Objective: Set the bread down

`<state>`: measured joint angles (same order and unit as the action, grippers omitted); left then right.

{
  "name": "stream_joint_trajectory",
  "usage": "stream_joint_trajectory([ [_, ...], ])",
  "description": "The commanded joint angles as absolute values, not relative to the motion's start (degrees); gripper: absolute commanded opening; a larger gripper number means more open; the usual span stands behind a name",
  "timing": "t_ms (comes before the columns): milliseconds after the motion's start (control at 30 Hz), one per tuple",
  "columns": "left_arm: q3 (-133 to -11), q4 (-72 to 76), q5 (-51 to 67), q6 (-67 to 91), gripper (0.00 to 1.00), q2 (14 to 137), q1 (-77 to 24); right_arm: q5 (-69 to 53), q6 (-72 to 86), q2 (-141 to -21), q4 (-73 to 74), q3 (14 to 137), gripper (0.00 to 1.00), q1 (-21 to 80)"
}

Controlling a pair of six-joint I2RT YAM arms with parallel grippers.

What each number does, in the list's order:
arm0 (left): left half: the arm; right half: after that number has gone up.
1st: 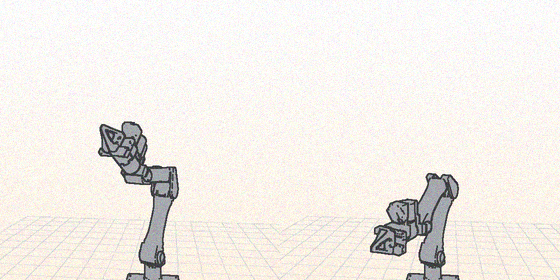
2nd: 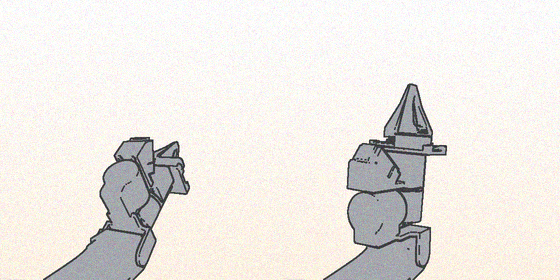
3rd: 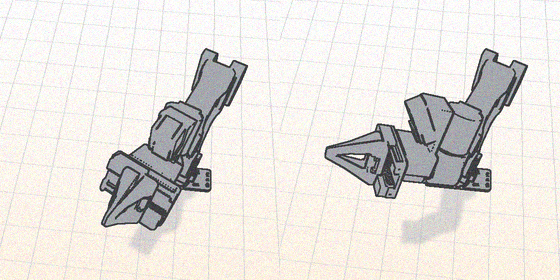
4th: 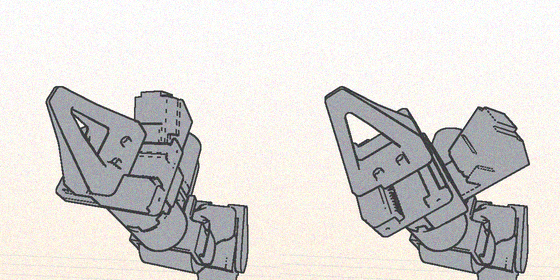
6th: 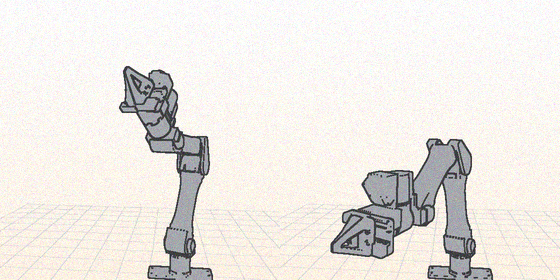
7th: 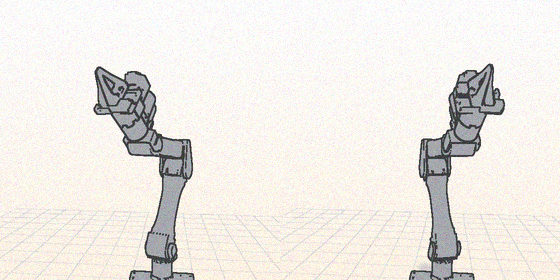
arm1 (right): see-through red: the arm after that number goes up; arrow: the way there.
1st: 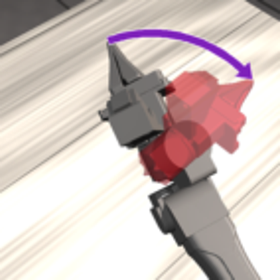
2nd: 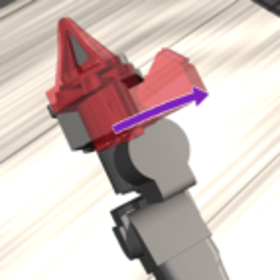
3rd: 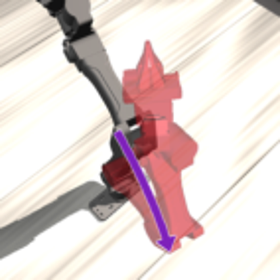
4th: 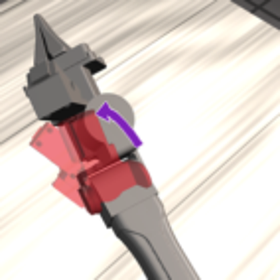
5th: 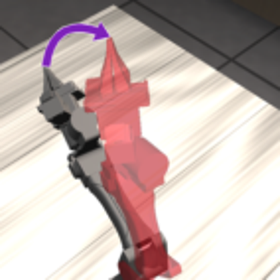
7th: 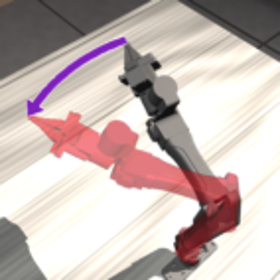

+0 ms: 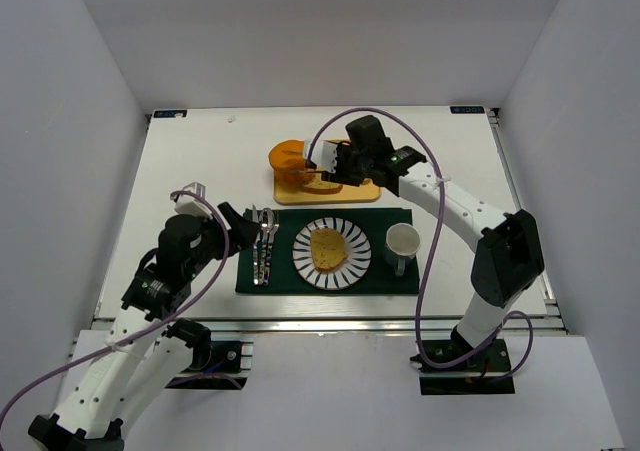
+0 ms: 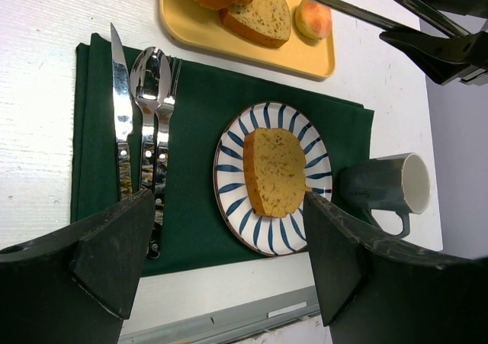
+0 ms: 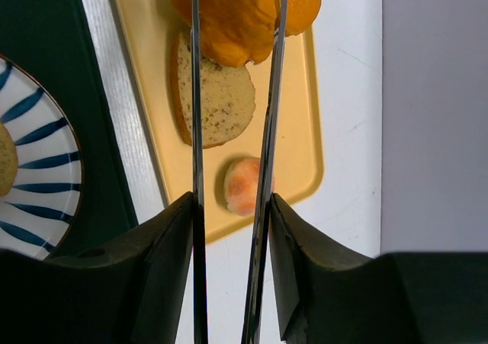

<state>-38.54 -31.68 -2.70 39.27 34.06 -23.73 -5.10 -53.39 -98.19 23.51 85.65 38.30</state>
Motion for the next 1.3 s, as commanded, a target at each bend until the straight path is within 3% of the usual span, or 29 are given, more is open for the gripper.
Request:
stream_joint_trajectory([
  [0, -38.23, -29.8, -2.9, 39.38, 0.88, 34.97, -23.64, -2.82, -55.98, -99.48, 20.57, 87.54, 0.47, 38.85],
  [133, -38.85, -29.79, -2.99, 38.94, 0.88, 35.77, -23.64, -1.06, -57.13, -101.6, 20.56, 88.68, 0.37, 39.11],
  [367, -38.41, -30.06, -3.34, 39.02, 0.88, 34.98, -23.64, -0.96, -58.54, -100.47, 21.36, 88.59, 0.05, 39.29],
  [433, -38.23, -29.97, -3.51, 39.11, 0.88, 34.8, -23.64, -2.19, -56.52, -99.23, 21.62, 88.68, 0.02, 39.11],
  [700, -38.23, -29.88, -3.6, 38.94, 0.88, 34.98, -23.64, -7.03, -48.43, -88.43, 25.66, 88.69, 0.0, 38.23],
  [1033, -37.44, -29.1, -3.25, 38.76, 0.88, 35.42, -23.64, -11.52, -47.64, -67.78, 28.39, 68.4, 0.02, 38.14],
  [1133, -36.83, -28.57, -2.81, 38.85, 0.88, 35.59, -23.64, -10.81, -47.63, -67.5, 28.39, 66.8, 0.09, 38.06],
  [1267, -37.0, -27.86, -2.29, 38.67, 0.88, 36.74, -23.64, -11.34, -48.6, -70.04, 25.32, 67.41, 0.11, 38.14],
])
